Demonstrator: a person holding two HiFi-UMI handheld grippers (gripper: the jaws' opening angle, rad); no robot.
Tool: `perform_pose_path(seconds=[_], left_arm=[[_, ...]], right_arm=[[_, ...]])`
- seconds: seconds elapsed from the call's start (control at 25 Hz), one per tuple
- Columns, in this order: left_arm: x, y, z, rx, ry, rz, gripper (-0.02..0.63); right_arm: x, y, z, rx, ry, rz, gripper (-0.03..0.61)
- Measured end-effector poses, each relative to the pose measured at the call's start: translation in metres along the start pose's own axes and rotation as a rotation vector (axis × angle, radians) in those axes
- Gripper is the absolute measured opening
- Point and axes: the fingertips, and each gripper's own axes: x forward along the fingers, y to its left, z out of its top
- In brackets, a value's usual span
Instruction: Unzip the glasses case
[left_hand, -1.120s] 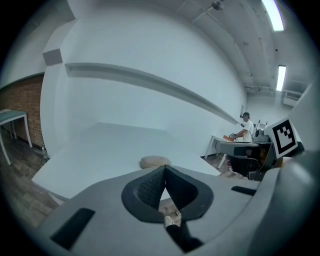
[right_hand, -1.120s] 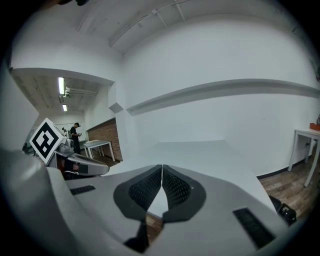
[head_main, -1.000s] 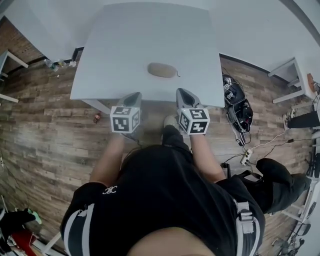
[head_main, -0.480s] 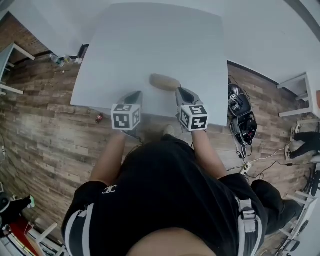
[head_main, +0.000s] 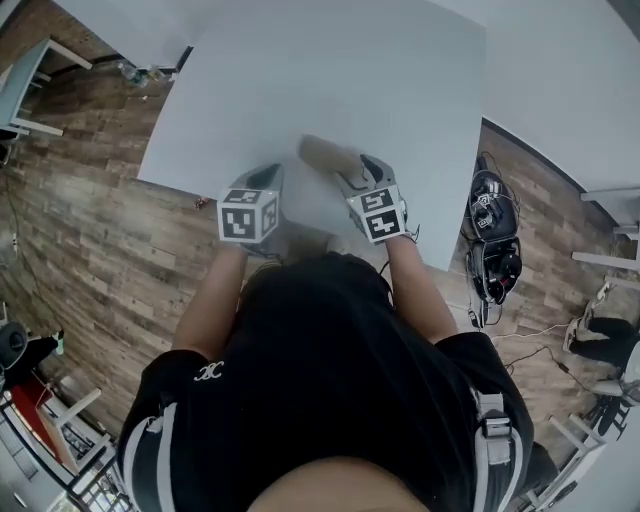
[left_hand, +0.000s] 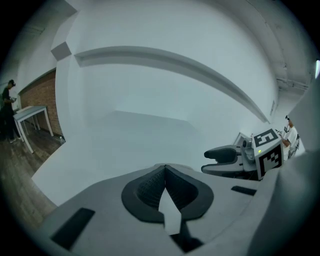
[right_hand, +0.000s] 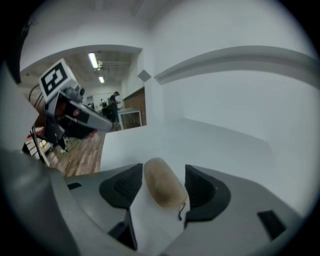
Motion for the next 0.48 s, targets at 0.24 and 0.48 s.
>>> perform_pose_path(seconds=[0.24,0.48], left_arm=[[0.009,-0.009,0.002,-0.052,0.003,0.066,0.003],[0.007,0.0,-0.007,-0.084,-0.001,0.121,0.003]], right_arm=[[0.052,0.001,-0.036,-0.252,0.153,0.175,0.297],[0.096,0.009,-0.067,-0.412,0.296,0.2,0.364]])
